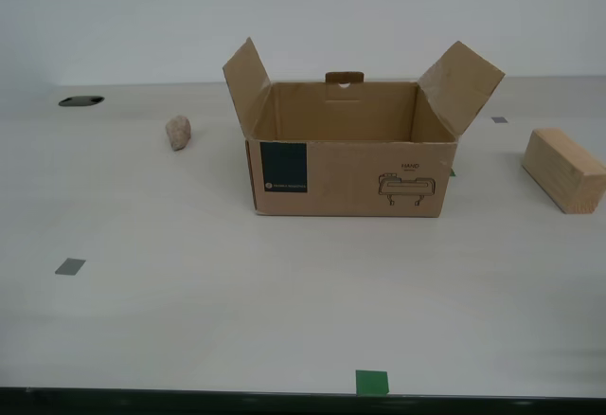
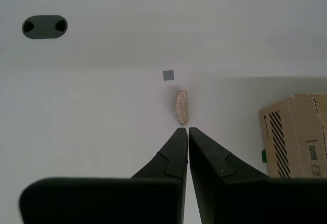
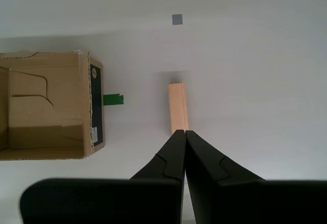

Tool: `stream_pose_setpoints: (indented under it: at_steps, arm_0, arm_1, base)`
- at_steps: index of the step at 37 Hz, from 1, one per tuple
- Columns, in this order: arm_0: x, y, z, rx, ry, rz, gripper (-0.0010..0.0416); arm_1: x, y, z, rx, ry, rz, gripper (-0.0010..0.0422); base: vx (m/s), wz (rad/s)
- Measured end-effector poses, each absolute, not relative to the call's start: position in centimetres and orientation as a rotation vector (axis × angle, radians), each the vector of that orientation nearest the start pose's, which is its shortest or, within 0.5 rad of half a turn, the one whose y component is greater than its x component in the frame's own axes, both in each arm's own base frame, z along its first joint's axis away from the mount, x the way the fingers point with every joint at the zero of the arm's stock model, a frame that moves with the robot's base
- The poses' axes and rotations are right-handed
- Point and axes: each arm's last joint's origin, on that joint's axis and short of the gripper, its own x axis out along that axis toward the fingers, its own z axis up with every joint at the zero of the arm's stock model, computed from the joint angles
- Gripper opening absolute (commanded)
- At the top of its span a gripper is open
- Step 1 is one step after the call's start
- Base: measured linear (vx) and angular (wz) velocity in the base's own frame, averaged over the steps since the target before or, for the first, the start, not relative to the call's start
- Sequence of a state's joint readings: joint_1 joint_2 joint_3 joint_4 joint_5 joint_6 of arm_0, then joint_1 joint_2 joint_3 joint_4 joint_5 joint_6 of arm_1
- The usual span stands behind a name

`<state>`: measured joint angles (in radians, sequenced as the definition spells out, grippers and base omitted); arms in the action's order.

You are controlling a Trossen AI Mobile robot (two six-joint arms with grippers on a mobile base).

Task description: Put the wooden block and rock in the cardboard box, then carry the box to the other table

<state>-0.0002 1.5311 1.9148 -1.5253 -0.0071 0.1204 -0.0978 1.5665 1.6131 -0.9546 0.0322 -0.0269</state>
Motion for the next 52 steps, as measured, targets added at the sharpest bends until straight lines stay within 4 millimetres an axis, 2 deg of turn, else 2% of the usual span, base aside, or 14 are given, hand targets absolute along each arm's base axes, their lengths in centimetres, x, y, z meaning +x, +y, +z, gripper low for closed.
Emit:
stream_pose_setpoints:
  at_steps: [19, 24, 30, 40, 48, 49, 52]
  arm_0:
    - [25.48, 0.04, 42.69, 0.111, 1.136, -0.061, 0.0005]
    - [25.48, 0.04, 42.69, 0.111, 1.137, -0.062, 0.0021]
    - [25.48, 0.04, 42.69, 0.108, 1.136, -0.059, 0.0045]
    - [25.48, 0.04, 42.69, 0.096, 1.137, -0.052, 0.0135]
    - [25.45, 0.05, 42.67, 0.094, 1.141, -0.051, 0.026]
    - [25.45, 0.03, 42.67, 0.094, 1.141, -0.051, 0.0279]
    - [25.45, 0.03, 42.67, 0.094, 1.141, -0.052, 0.0333]
  arm_1:
    - [32.09, -3.26, 36.44, 0.016, 0.879, -0.116, 0.0007]
    - [32.09, -3.27, 36.44, 0.011, 0.88, -0.114, 0.005]
    - [32.09, -3.27, 36.44, 0.001, 0.881, -0.109, 0.013]
    - [32.09, -3.27, 36.44, 0.0, 0.881, -0.109, 0.0291]
    - [32.09, -3.27, 36.44, 0.0, 0.881, -0.109, 0.0404]
    - [32.09, -3.27, 36.44, 0.0, 0.881, -0.109, 0.0409]
    - [32.09, -3.27, 36.44, 0.0, 0.881, -0.109, 0.0384]
  base:
    - [0.0, 0.0]
    - [0.0, 0.0]
    - [0.0, 0.0]
    - [0.0, 0.0]
    - [0.0, 0.0]
    - [0.0, 0.0]
    - [0.0, 0.0]
